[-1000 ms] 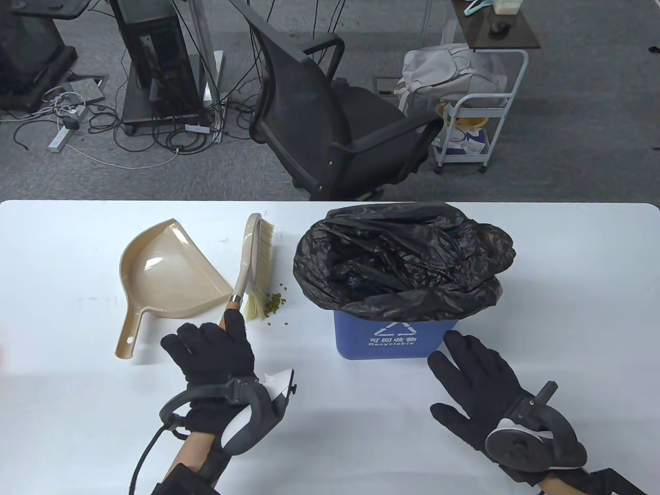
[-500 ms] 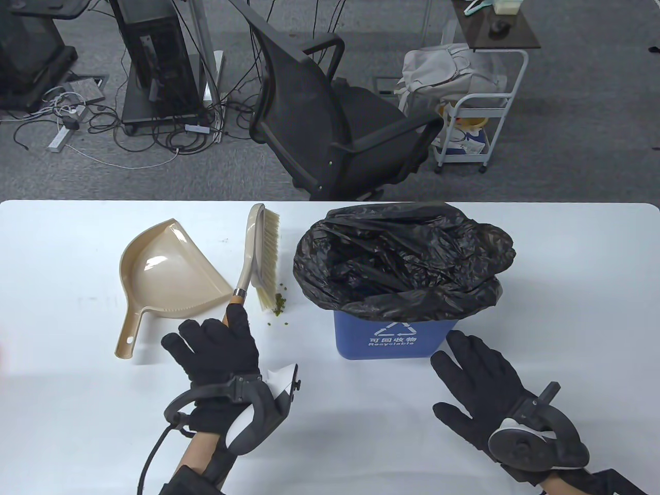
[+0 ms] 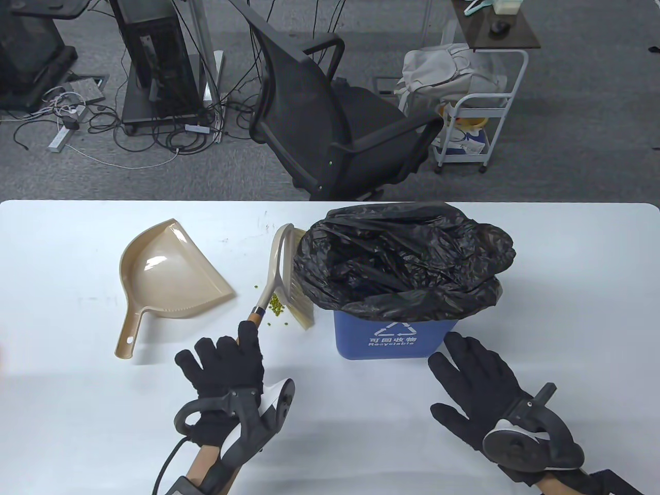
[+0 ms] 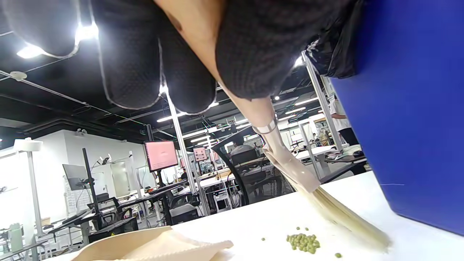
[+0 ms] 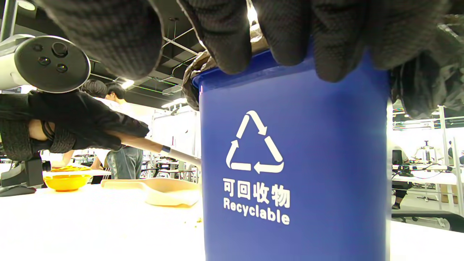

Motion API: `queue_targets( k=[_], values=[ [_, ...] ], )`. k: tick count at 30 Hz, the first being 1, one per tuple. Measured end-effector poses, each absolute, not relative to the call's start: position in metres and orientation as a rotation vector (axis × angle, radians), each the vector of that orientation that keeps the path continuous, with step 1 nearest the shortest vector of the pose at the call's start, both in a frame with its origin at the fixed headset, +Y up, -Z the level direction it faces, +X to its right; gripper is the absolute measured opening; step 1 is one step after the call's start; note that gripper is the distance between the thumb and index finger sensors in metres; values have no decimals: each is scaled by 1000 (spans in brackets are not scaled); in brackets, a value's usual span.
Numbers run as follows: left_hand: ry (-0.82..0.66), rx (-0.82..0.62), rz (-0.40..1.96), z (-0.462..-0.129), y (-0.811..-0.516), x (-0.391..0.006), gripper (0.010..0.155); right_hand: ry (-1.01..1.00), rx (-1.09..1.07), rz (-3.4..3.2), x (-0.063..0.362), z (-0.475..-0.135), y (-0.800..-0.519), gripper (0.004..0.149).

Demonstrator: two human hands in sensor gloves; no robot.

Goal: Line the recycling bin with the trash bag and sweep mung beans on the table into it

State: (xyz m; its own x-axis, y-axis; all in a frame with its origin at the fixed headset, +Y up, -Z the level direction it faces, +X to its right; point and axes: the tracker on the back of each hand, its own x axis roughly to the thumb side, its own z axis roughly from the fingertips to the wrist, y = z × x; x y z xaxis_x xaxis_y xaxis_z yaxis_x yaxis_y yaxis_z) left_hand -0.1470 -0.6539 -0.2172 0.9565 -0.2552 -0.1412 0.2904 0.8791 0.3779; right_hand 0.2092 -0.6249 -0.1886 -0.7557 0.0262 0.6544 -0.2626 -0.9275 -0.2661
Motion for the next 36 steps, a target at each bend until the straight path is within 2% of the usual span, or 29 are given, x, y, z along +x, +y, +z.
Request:
queue_targets(
  k=[9, 20, 25, 30, 36],
  values=[
    [117, 428, -328, -213, -655, -163, 59, -509, 1012, 2762, 209, -190, -626, 77],
    [180, 462, -312, -200, -631, -189, 59, -512, 1009, 2761, 210, -190, -626, 77],
    [209, 456, -353, -195, -630, -199, 59, -509, 1006, 2766, 210, -190, -627, 77],
    [198, 414, -387, -196, -638, -198, 58, -511, 1011, 2766, 210, -189, -627, 78],
    [181, 429, -386, -203, -641, -187, 58, -517, 1017, 2761, 209, -188, -627, 77]
  ],
)
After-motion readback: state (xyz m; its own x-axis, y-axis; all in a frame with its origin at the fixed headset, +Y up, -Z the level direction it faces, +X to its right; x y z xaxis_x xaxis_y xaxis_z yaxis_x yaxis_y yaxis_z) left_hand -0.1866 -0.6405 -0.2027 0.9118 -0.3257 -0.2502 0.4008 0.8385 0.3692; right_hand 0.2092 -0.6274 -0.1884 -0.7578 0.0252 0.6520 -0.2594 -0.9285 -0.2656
